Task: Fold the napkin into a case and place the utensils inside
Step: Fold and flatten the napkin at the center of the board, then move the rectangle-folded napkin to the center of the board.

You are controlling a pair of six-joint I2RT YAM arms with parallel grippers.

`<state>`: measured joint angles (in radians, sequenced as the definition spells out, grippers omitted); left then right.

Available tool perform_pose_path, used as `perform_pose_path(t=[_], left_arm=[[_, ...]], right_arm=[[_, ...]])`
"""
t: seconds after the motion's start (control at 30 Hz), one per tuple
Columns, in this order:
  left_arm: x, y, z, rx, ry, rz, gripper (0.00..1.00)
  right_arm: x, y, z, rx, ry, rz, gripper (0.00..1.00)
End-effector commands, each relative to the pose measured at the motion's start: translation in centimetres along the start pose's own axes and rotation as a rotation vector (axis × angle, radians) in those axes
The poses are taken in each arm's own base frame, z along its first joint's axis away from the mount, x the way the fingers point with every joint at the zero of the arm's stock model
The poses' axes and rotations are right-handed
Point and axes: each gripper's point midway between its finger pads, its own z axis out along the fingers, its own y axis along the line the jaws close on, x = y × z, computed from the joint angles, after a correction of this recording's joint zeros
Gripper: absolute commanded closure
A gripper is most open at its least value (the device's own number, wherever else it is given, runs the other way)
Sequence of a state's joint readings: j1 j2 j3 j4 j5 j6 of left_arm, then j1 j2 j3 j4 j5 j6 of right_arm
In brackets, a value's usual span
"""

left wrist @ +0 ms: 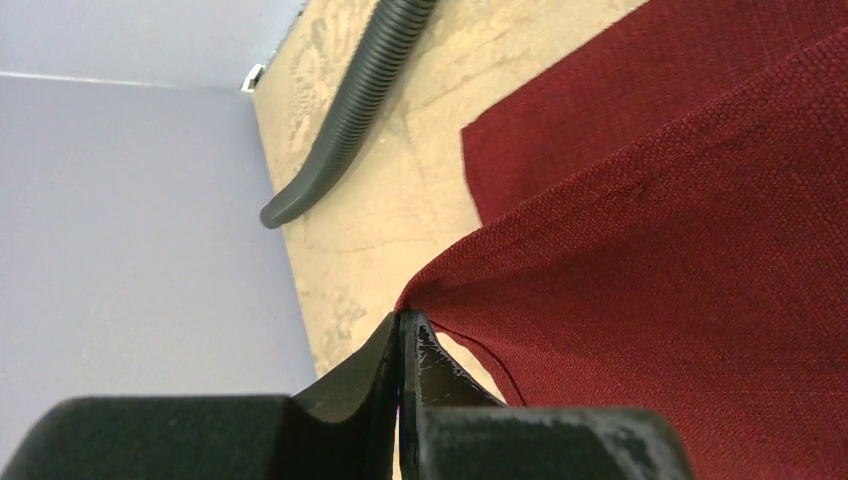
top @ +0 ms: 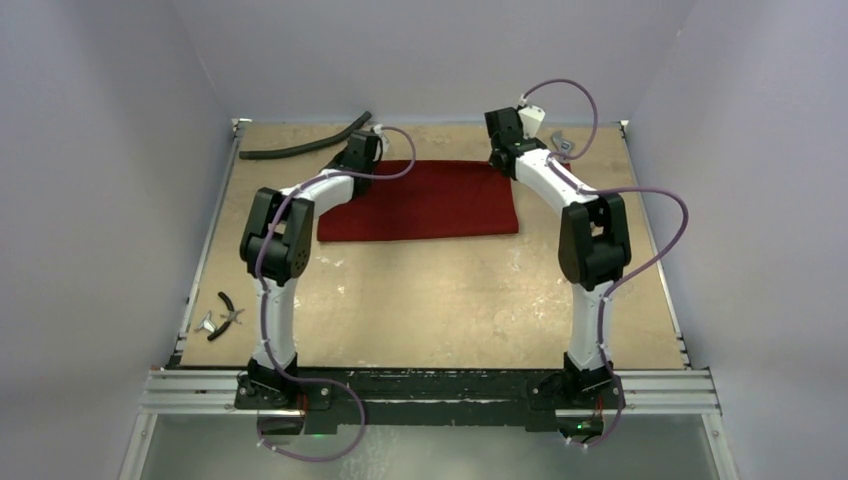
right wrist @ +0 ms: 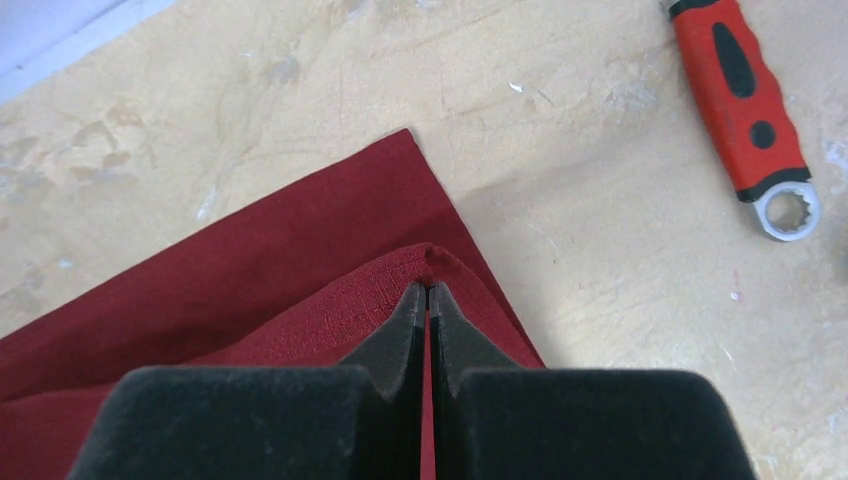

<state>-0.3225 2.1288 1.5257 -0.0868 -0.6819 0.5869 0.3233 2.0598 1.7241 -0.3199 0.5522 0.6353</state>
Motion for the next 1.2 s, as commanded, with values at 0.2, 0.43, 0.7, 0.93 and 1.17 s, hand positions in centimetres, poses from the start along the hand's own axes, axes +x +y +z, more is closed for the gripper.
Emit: perform_pose_path(t=[0.2,0.43,0.7,0.93,1.17], left_arm=[[-0.6,-1.3,2.2,-0.023,0.003,-0.017,0.85],[-3.4,1.4,-0.7,0.049,-0.075,-0.110,0.34],[-2.9,-0.8,-5.8,0.368,-0.093,-0.097,0.16],[5.1,-7.9,-6.9,0.556,0.018,0.042,0.28],[9.8,-11.0,-7.3,0.609,0.077,0.109,0.47]], right_arm=[[-0.1,0.1,3.5,0.042,-0.019,-0.014,0.87],[-2.0,0.2,2.6,0.044,-0.063,0.003,0.18],[-1.2,-1.3,-1.5,-0.007,-0.072,0.032,0.15],[7.8,-1.3,-2.6,-0.145,0.130,0.005,0.33],[14.2,-2.7,-3.2,-0.150,0.260,-0.015,0.63]])
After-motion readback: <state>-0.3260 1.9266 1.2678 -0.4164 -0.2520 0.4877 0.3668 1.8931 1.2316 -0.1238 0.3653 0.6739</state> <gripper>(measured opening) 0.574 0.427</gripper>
